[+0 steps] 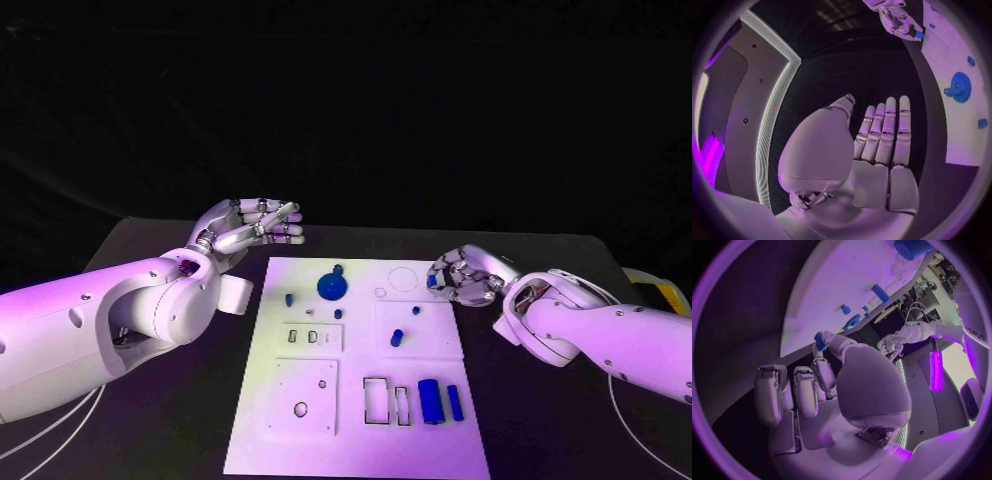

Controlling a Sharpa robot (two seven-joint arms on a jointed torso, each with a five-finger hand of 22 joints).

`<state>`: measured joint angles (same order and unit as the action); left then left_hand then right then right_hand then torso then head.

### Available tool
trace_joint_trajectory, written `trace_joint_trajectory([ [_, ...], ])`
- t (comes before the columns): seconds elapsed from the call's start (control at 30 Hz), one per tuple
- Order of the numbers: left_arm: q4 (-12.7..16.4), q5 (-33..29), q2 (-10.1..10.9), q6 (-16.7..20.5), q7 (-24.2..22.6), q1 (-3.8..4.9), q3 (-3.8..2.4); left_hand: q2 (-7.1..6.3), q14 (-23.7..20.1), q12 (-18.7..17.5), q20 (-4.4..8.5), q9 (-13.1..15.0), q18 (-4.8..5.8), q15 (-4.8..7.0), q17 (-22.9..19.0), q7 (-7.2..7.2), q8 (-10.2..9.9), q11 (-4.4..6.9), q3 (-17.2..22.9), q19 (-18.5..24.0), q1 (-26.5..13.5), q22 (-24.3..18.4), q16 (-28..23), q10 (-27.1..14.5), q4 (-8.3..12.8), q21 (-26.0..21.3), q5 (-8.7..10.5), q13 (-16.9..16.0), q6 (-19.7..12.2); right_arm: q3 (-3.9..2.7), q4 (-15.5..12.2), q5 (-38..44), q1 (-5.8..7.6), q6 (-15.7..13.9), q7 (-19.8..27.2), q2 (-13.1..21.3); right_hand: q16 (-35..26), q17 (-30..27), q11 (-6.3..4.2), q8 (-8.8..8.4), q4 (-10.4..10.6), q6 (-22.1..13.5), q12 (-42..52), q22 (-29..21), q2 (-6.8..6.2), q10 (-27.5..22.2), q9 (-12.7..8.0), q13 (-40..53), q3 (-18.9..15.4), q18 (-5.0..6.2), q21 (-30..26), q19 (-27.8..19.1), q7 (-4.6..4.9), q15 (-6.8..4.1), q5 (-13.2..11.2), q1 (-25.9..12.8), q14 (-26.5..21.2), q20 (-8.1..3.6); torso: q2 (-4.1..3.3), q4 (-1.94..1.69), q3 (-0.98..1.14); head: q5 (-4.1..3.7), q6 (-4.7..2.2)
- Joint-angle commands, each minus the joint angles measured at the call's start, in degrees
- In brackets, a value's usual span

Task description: Assemble the parts on the task board

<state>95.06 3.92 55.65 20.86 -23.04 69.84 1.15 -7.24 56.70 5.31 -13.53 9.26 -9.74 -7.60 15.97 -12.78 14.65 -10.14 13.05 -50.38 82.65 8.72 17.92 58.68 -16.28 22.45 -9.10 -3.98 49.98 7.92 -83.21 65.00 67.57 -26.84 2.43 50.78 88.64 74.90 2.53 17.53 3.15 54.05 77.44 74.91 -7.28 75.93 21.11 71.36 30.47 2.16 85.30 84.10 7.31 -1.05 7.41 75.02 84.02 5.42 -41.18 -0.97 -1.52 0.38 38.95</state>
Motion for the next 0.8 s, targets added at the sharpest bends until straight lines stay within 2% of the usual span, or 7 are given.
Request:
trace_joint_trajectory([
  [0.03,-0.11,-0.12,-0.15,-1.00,-0.25,0.03,-0.03,0.02,-0.36,-0.26,-0.14,-0.02,-0.70,0.10,0.06,-0.33,-0.14,0.01,0.21,0.16,0.59,-0.06,-0.23,0.12,-0.09,0.33,0.03,0.03,-0.22,-0.08,-1.95,-0.47,0.60,-0.85,-4.00,-0.19,0.21,10.90,0.08,0.97,-0.36,0.19,-0.14,10.66,1.09,0.03,0.83,-0.28,0.68,-0.63,0.12,1.99,-0.11,-0.21,-0.54,0.24,5.09,-0.41,0.05,-0.01,-0.05,0.28,0.01],
  [0.23,-0.50,-0.12,-0.42,-1.10,-0.09,0.03,-0.03,0.09,-0.39,-0.35,-0.14,-0.01,-0.71,0.11,0.17,-0.28,-0.12,0.04,0.32,0.20,0.84,-0.08,-0.27,0.20,-0.03,0.37,0.01,0.03,-0.21,-0.11,-5.74,0.80,1.37,-0.11,-8.05,-1.65,0.19,10.83,0.14,0.99,-0.55,-0.04,-0.21,10.63,1.29,-0.03,0.85,-0.31,1.03,-0.61,0.07,1.95,-0.03,-0.16,-0.76,0.16,5.08,-0.39,0.09,-0.09,-0.04,0.49,0.15],
  [0.43,-0.97,-0.12,-0.92,-1.29,0.14,0.03,-0.02,0.10,-0.39,-0.35,-0.14,-0.01,-0.71,0.11,0.18,-0.27,-0.12,0.05,0.34,0.20,0.87,-0.08,-0.27,0.21,-0.02,0.37,0.01,0.03,-0.20,-0.05,-8.57,3.22,1.56,0.38,-11.58,-5.14,0.16,10.74,0.18,1.09,-0.87,-0.15,-0.26,10.76,1.31,-0.07,0.91,-0.33,1.34,-0.66,0.19,2.07,0.02,-0.13,-0.50,0.14,5.06,-0.38,0.16,-0.30,-0.17,1.10,0.48],
  [0.7,-1.47,-0.12,-1.51,-1.28,0.56,0.03,0.01,0.11,-0.40,-0.35,-0.14,-0.01,-0.71,0.11,0.20,-0.24,-0.11,0.07,0.36,0.21,0.92,-0.09,-0.28,0.26,-0.02,0.38,0.01,0.02,-0.18,0.38,-9.97,8.64,1.05,0.87,-15.19,-10.02,0.11,10.56,0.23,1.18,-0.92,-0.15,-0.25,10.78,1.29,-0.06,0.96,-0.31,1.43,-0.66,0.20,2.08,0.06,-0.10,-0.33,-0.09,5.02,-0.36,0.45,-0.47,-0.37,1.76,1.09],
  [0.8,-1.59,-0.12,-1.68,-1.28,0.68,0.04,0.01,0.11,-0.40,-0.35,-0.14,-0.01,-0.71,0.11,0.20,-0.24,-0.11,0.07,0.36,0.21,0.92,-0.09,-0.28,0.26,-0.02,0.38,0.01,0.02,-0.18,0.53,-9.89,9.99,0.66,1.07,-16.11,-11.56,0.08,10.46,0.24,1.25,-0.93,-0.11,-0.20,10.75,1.27,0.00,0.99,-0.23,1.46,-0.65,0.16,2.05,0.06,-0.09,-0.29,-0.22,5.00,-0.36,0.50,-0.50,-0.36,1.76,1.44],
])
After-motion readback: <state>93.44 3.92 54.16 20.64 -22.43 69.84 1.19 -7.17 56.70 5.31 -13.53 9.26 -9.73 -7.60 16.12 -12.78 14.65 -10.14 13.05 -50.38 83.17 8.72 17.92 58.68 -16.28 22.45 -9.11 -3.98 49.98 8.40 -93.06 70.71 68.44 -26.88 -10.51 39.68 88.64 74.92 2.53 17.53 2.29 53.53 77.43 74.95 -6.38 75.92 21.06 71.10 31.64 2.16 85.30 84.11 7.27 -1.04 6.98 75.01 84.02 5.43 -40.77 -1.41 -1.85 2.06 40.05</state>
